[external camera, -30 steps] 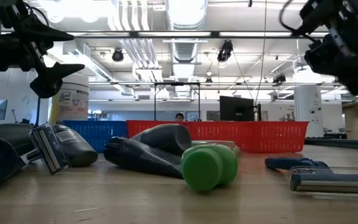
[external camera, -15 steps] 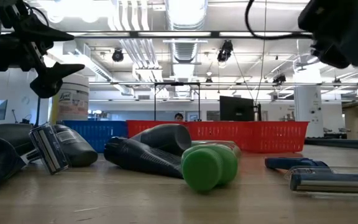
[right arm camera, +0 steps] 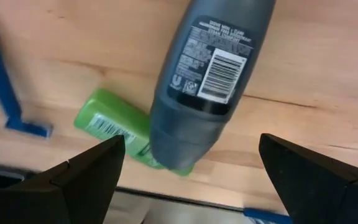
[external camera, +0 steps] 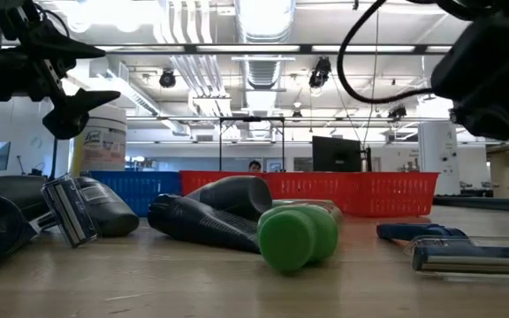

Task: Pick & Place Travel size toiletries
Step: Put the deodorant into the blue bin

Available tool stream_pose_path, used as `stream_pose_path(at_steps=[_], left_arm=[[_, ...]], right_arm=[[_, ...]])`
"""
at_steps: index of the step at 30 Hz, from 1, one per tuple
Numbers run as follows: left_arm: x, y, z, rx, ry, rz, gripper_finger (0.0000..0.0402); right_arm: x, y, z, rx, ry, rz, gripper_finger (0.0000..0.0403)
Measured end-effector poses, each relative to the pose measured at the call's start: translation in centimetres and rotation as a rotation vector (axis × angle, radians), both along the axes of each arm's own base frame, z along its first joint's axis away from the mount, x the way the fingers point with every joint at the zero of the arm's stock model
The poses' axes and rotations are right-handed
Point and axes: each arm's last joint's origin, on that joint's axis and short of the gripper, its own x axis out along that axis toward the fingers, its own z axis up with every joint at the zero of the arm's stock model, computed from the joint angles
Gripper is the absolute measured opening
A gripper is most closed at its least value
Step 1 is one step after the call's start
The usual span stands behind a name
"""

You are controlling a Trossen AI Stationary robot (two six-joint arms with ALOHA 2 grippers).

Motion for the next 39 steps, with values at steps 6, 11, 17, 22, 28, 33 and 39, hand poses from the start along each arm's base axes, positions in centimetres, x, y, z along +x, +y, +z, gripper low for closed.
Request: stream_pose_path(at_steps=[6, 11, 17, 22, 28, 33, 39], left_arm=[[0.0, 0.0, 0.0, 0.0, 0.005, 0.0, 0.03], [0.0, 0.0, 0.0, 0.0, 0.005, 0.0, 0.03], [0.0, 0.0, 0.0, 0.0, 0.005, 0.0, 0.03], [0.0, 0.0, 0.0, 0.0, 0.005, 0.0, 0.03], [0.0, 0.0, 0.0, 0.0, 0.006, 0.0, 0.03], [0.0, 0.0, 0.0, -0.005, 0.003, 0.002, 0.03], [-0.1, 0.6, 1.0, -0.118, -0.121, 0.207, 0.03]], right_arm=[[0.3, 0.7, -1.7, -0.08, 0.029, 0.012, 0.0368], [0.6, 0.7, -2.9, -0.12, 0.055, 0.01, 0.0362], [0.6, 0.7, -2.9, -0.122, 0.056, 0.032, 0.0296], [0.4, 0.5, -2.0, -0.143, -0.005, 0.089, 0.0206], [0.2, 0.4, 0.1, -0.118, -0.133, 0.186, 0.0201], [0.7, -0.1, 3.1, -0.115, -0.34, 0.353, 0.0201], [2.0, -2.8, 5.6, -0.102, -0.491, 0.394, 0.0201]])
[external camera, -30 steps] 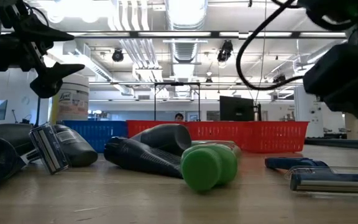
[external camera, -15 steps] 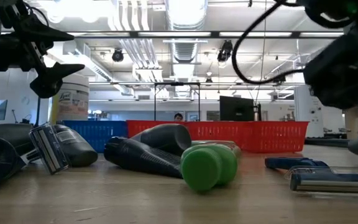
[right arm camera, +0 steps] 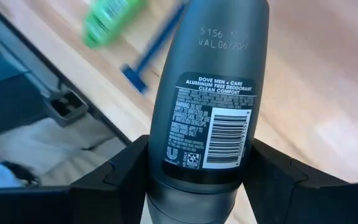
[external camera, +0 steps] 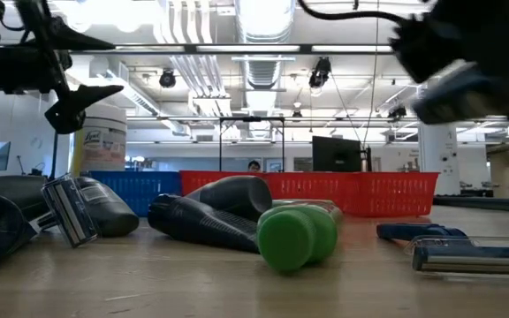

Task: Pick & Place Travel size toiletries
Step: Put the deodorant into the blue bin

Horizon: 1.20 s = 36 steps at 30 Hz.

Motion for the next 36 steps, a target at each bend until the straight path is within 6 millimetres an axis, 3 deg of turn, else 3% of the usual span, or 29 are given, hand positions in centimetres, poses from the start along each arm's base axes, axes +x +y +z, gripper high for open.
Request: stream_pose_path(at_steps=[3, 6, 9, 17, 22, 30, 36], left_arm=[[-0.2, 0.4, 0.3, -0.086, -0.064, 0.156, 0.03], [-0.6, 1.0, 0.6, -0.333, -0.22, 0.322, 0.03], [-0.7, 1.1, 0.6, -0.558, -0.351, 0.342, 0.03], [-0.7, 1.1, 0.7, -0.61, -0.376, 0.307, 0.03], [-0.1, 0.2, 2.9, -0.359, -0.187, 0.026, 0.03], [2.9, -0.3, 6.4, 0.252, 0.302, -0.133, 0.03], [6.0, -0.8, 9.1, 0.628, 0.402, -0.276, 0.03]], right_arm=[[1.1, -1.6, 1.0, -0.002, -0.073, 0.036, 0.0201], [2.4, -3.2, 1.7, 0.012, -0.129, 0.083, 0.0201], [3.7, -4.7, 2.2, 0.007, -0.185, 0.127, 0.0201], [7.7, -7.7, 3.3, -0.04, -0.309, 0.204, 0.0207], [10.5, -8.3, 4.4, 0.011, -0.403, 0.311, 0.0206], [14.2, -9.3, 4.2, 0.075, -0.41, 0.432, 0.0207], [15.2, -10.0, 5.9, 0.053, -0.463, 0.466, 0.0208]])
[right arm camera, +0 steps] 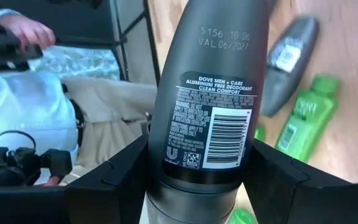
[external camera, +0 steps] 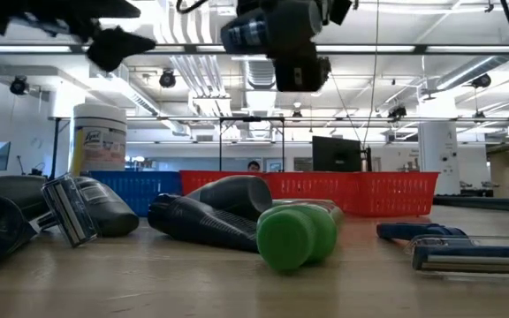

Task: Pick & Place Travel size toiletries
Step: Put the deodorant into the blue bin

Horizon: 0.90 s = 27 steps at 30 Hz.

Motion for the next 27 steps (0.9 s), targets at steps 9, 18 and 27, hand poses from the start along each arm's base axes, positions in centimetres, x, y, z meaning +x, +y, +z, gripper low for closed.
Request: stream_pose_path(at_steps=[9, 18, 27], left_arm=[[4.3, -2.4, 1.4, 0.731, 0.056, -0.312, 0.03], [7.7, -2.8, 3.1, 0.774, 0.062, -0.285, 0.03], [10.6, -3.3, 3.2, 0.738, 0.051, -0.379, 0.0299]], right_arm=[[0.3, -2.1, 2.5, 0.008, -0.07, -0.058, 0.0209], [0.2, -2.2, 2.5, 0.034, -0.075, -0.037, 0.0209], [0.2, -2.2, 2.4, 0.023, -0.092, -0.016, 0.0209]])
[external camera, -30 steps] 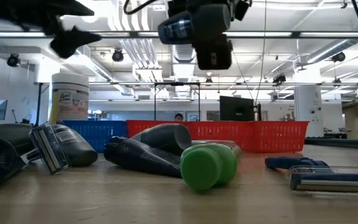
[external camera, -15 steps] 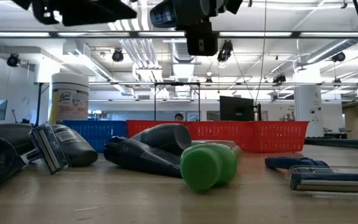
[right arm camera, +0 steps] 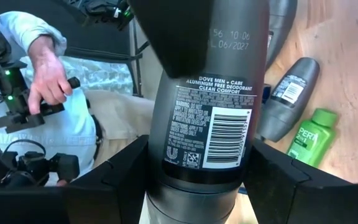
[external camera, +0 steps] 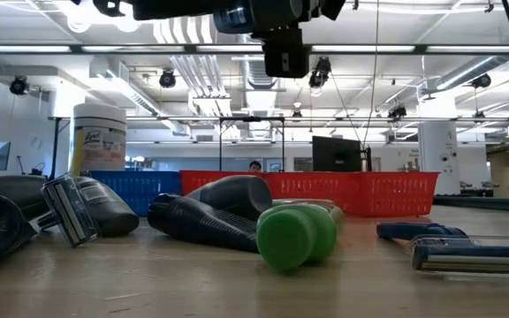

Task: Pick & Place Travel size toiletries
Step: Put the deodorant into the blue bin

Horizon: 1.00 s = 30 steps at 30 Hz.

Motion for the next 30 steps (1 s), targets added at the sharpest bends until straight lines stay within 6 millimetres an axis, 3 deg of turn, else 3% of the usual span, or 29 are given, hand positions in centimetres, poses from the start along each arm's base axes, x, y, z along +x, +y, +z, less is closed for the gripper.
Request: stream_pose_path(at_steps=[16, 25, 30], left_arm=[[3.4, 1.1, 0.0, -0.021, 0.03, -0.054, 0.0239], [3.7, 1.2, 0.2, -0.019, 0.027, -0.064, 0.0174], [3.7, 1.2, 0.1, -0.018, 0.03, -0.071, 0.0166]], right_arm=[[0.0, 0.0, 0.0, -0.032, -0.048, 0.035, 0.021], [-0.1, 0.0, 0.0, -0.056, -0.073, 0.064, 0.021], [-0.1, -0.2, 0.0, -0.085, -0.091, 0.068, 0.0211]])
